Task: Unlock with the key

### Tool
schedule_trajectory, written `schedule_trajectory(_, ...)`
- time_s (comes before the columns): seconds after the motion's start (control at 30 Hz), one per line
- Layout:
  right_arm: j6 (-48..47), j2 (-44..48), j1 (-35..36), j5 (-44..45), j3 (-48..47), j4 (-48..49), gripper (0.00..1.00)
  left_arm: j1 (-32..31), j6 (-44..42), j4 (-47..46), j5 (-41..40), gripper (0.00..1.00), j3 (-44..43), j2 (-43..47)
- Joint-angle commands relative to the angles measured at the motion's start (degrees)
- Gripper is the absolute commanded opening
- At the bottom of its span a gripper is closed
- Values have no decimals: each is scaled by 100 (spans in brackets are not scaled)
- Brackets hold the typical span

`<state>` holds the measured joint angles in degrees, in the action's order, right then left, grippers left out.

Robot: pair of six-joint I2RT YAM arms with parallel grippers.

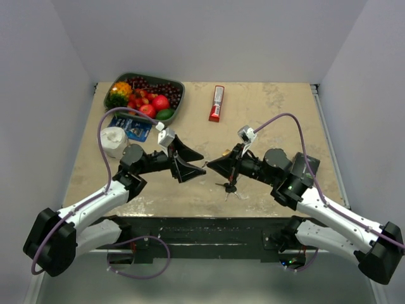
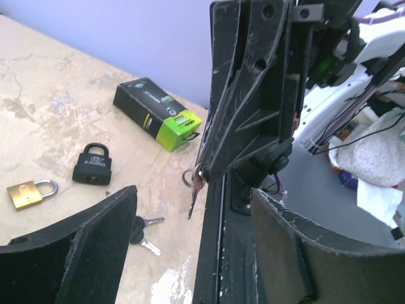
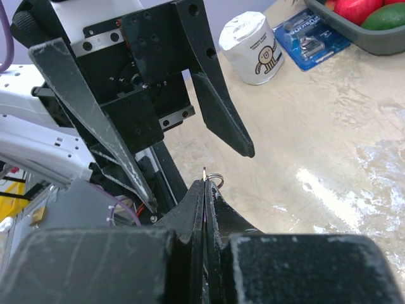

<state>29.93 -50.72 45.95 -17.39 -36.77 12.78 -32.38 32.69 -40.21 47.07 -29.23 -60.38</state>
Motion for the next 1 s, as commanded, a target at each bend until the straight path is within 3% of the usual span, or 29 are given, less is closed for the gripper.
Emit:
schedule_trajectory(0.0,144,115,-25,16,39,410,0,-5,335,-963,48,71,67,-140)
schedule_trajectory(0.13,171,150,-25,16,48,410,0,-14,387,-1042,118,62,76,-185)
schedule_trajectory(0.33,188,168,-25,7,30,427,0,-40,388,-1033,224,61,102,-246)
schedule_trajectory(0.7,223,150,-25,-10,21,445,0,-75,440,-1147,320,41,102,-369)
schedule_trajectory(0.9,223,132,-25,-19,56,454,0,-93,511,-1288,347,25,120,-404)
schedule_trajectory(0.97,223,124,-25,-2,65,454,0,-84,511,-1297,364,8,137,-387)
